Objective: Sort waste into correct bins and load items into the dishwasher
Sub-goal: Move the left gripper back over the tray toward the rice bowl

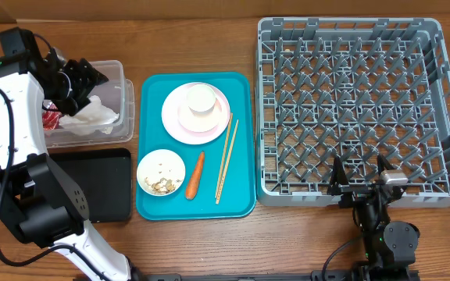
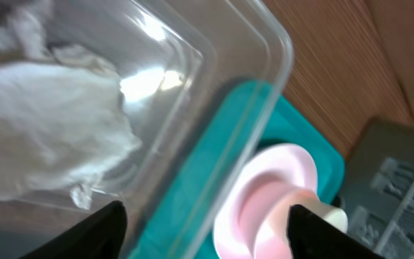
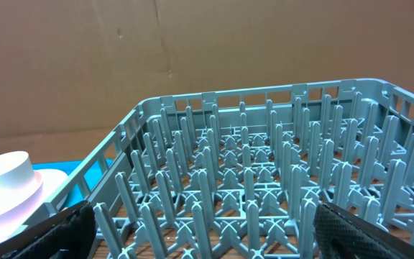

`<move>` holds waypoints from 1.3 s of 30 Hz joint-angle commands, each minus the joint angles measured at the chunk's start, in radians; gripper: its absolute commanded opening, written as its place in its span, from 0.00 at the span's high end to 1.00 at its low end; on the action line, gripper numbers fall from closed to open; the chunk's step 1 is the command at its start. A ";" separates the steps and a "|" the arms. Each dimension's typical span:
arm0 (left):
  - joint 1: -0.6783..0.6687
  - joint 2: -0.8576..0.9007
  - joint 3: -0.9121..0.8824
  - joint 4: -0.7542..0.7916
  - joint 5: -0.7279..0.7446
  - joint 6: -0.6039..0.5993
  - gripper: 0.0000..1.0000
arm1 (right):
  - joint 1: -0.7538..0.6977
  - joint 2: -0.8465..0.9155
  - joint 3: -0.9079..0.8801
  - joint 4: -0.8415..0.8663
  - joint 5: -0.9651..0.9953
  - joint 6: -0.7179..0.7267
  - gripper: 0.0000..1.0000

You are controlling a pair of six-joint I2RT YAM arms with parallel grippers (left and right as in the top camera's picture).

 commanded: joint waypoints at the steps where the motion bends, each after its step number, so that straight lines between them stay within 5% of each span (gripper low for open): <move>1: -0.007 -0.012 0.024 -0.043 0.109 0.048 0.35 | -0.007 -0.012 -0.011 0.007 -0.003 -0.001 0.00; 4: -0.015 -0.045 0.024 -0.101 0.106 0.103 0.42 | -0.007 -0.012 -0.011 0.007 -0.002 -0.001 0.00; 12: -0.086 -0.171 0.024 -0.274 0.020 0.171 0.42 | -0.007 -0.012 -0.011 0.007 -0.002 -0.001 0.00; 20: -0.283 -0.190 0.016 -0.463 -0.176 0.171 0.56 | -0.007 -0.012 -0.011 0.007 -0.002 -0.001 0.00; 28: -0.492 -0.190 -0.008 -0.473 -0.190 0.171 0.57 | -0.007 -0.012 -0.011 0.007 -0.002 -0.001 0.00; 37: -0.665 -0.189 -0.043 -0.472 -0.314 0.171 0.90 | -0.007 -0.012 -0.011 0.007 -0.003 -0.001 0.00; 39: -0.687 -0.189 -0.061 -0.469 -0.325 0.171 0.87 | -0.007 -0.012 -0.011 0.007 -0.002 -0.001 0.00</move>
